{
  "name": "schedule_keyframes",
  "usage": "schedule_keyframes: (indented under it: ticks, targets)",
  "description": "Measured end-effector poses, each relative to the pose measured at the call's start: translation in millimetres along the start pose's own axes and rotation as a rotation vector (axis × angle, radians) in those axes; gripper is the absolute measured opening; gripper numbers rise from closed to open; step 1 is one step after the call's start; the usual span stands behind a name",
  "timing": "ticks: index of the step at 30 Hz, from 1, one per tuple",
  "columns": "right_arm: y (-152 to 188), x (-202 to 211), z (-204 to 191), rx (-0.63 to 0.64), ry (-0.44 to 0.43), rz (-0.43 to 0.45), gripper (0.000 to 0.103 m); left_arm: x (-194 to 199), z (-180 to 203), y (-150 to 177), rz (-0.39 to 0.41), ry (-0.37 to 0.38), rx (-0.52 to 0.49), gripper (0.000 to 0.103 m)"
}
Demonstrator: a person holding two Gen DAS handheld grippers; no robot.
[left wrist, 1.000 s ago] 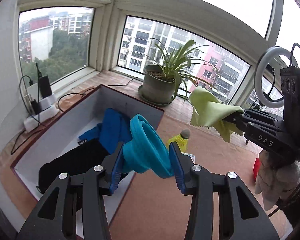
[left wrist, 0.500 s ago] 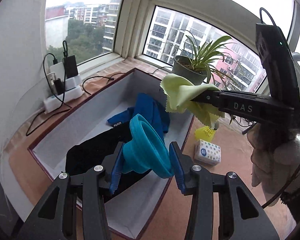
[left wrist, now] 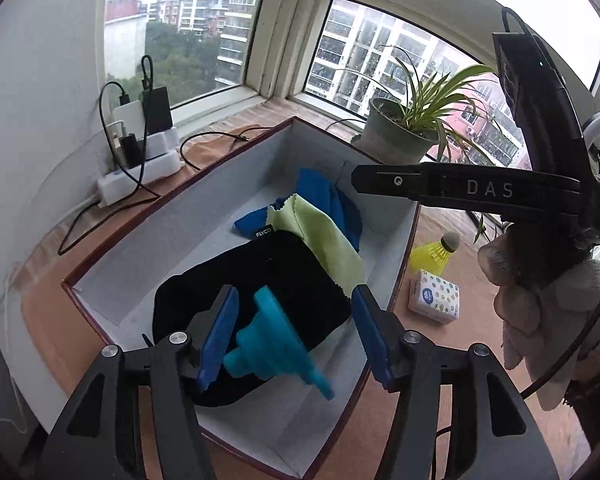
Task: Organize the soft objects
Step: 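Carry funnel and cloth into the box and open both grippers, then move both open grippers over the red cushion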
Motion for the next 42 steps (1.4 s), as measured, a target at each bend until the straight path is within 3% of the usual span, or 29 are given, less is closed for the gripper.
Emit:
schedule_keyframes:
  ticks: [12, 20, 30, 42]
  targets:
    - [22.9, 44.1, 47.9, -0.125, 0.003, 0.053, 0.062, 23.2, 17.7, -11.9, 0.077, 0.008, -0.028, 0.059]
    - [65.9, 93.5, 91.1, -0.240, 0.043, 0.096, 0.062, 19.7, 56.1, -7.3, 0.045, 0.083, -0.092, 0.059]
    - [171.8, 173.0, 157.9, -0.370, 0.233, 0.188, 0.063, -10.6, 156.1, 12.6, -0.053, 0.231, -0.248, 0.059]
    - [317.2, 241.4, 278.4, -0.613, 0.424, 0.131, 0.072, -83.2, 291.6, 77.5, -0.262, 0.450, -0.351, 0.063]
Point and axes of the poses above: each gripper's, at about its wrist camera, not at the fingertips, and x roughly against the way its jaws point, z to its right, y to its underside, the point moved 5 cm from there along -x, roughly the way its jaws point, and after that the axes turned 15 degrees about y, right-handed, at the moved point
